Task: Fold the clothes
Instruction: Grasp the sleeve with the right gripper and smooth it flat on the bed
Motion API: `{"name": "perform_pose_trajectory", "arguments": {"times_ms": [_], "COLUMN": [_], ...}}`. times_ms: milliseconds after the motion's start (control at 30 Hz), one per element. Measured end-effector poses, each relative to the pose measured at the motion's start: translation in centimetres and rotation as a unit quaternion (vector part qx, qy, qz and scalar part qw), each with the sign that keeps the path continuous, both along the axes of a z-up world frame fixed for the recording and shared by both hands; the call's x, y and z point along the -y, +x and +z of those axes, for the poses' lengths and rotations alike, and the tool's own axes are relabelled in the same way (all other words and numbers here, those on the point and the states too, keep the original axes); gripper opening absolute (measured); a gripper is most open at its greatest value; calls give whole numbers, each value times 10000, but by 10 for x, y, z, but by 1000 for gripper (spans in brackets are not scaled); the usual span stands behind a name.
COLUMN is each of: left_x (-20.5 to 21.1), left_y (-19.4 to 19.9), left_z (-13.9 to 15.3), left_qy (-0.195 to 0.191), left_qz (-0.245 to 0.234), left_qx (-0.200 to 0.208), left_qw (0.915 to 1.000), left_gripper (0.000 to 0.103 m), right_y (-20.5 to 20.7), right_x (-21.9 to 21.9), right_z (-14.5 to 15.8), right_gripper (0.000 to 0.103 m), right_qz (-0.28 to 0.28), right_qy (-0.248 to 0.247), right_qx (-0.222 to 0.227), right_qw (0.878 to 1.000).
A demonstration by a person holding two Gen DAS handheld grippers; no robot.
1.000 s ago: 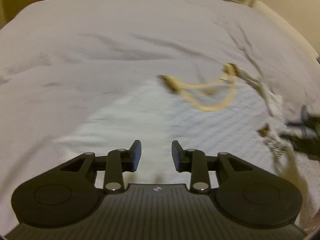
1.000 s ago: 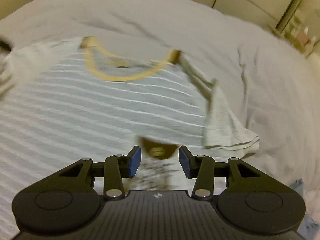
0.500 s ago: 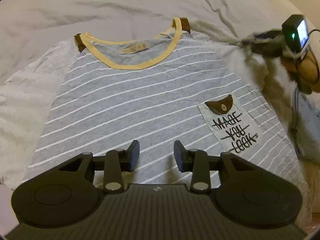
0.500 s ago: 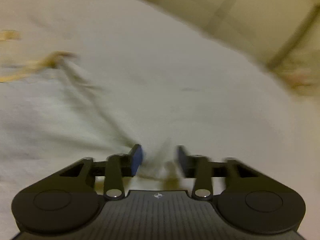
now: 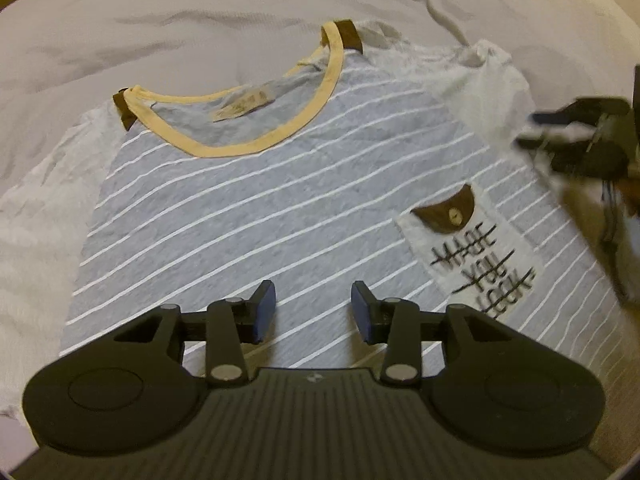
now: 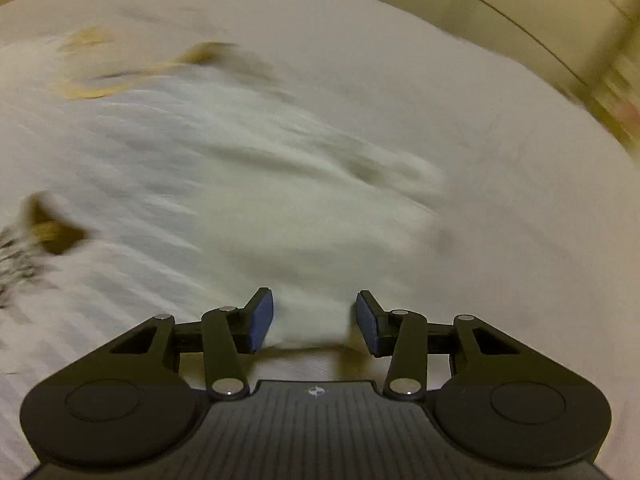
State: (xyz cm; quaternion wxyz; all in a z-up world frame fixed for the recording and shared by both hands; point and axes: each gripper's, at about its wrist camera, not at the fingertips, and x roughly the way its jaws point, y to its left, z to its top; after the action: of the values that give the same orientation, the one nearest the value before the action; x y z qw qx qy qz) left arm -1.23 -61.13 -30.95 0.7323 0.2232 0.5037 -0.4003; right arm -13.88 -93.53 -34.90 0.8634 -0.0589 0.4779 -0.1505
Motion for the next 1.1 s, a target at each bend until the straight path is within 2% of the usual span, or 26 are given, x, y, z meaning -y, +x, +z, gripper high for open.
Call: {"name": "perform_pose_trajectory", "arguments": {"times_ms": [100,167,233,300,367,433,467,500,533,567,600,633,800,833,867,933,1000,1033,1100], "left_x": [-7,-11,-14,-15,-15,-15,-14,-14,-14,-14,-13,-13,-13,-13,-13,-12,-11,-12,-14], "left_y": [-3,-7,-11,-16,-20,-23,-24,-25,-26,-26,-26,-26,-21,-19,-18,-15,-12,-10,-7], "left_z": [-1,-3,-4,-5,-6,-5,-5,-5,-5,-4,-4,-3,-3,-3,-2,-2,-1,0,-1], "left_qy": [42,91,135,157,165,170,177,189,200,203,206,208,232,233,224,221,233,242,259], "left_qz": [57,70,63,48,39,36,30,14,-2,-9,-13,-16,-52,-62,-79,-100,-91,-71,-1], "left_qx": [-61,-109,-156,-187,-196,-197,-199,-191,-183,-175,-169,-164,-130,-119,-96,-49,9,31,71], "left_qw": [10000,9999,9998,9997,9997,9997,9996,9996,9996,9996,9996,9996,9996,9996,9997,9997,9997,9997,9996], "left_gripper": [39,39,39,39,39,39,39,39,39,39,39,39,40,39,40,40,40,40,40], "right_y": [-24,-37,-43,-44,-43,-41,-39,-37,-37,-38,-40,-40,-50,-51,-53,-59,-65,-68,-59], "right_x": [23,34,42,56,71,79,82,84,87,89,90,88,66,63,63,67,74,74,70], "right_z": [14,16,9,-4,-25,-42,-46,-46,-45,-42,-36,-30,3,5,3,-3,2,8,26], "right_gripper": [46,48,49,49,49,49,44,34,16,9,7,5,3,4,6,10,10,11,16], "right_qz": [-766,-1224,-1706,-2177,-2588,-2907,-2966,-2984,-3018,-3072,-3127,-3177,-3091,-3077,-3132,-3396,-3571,-3537,-3045], "right_qy": [749,1741,2625,3376,4275,4852,4959,4993,5015,5007,4924,4744,3671,3533,3476,3367,3148,2978,2669], "right_qx": [335,651,859,1062,1295,1495,1614,1732,1880,2059,2199,2257,2003,1908,1813,1683,1621,1625,1711], "right_qw": [9937,9749,9459,9096,8565,8110,8000,7948,7887,7827,7819,7894,8541,8626,8650,8620,8644,8717,8982]}}
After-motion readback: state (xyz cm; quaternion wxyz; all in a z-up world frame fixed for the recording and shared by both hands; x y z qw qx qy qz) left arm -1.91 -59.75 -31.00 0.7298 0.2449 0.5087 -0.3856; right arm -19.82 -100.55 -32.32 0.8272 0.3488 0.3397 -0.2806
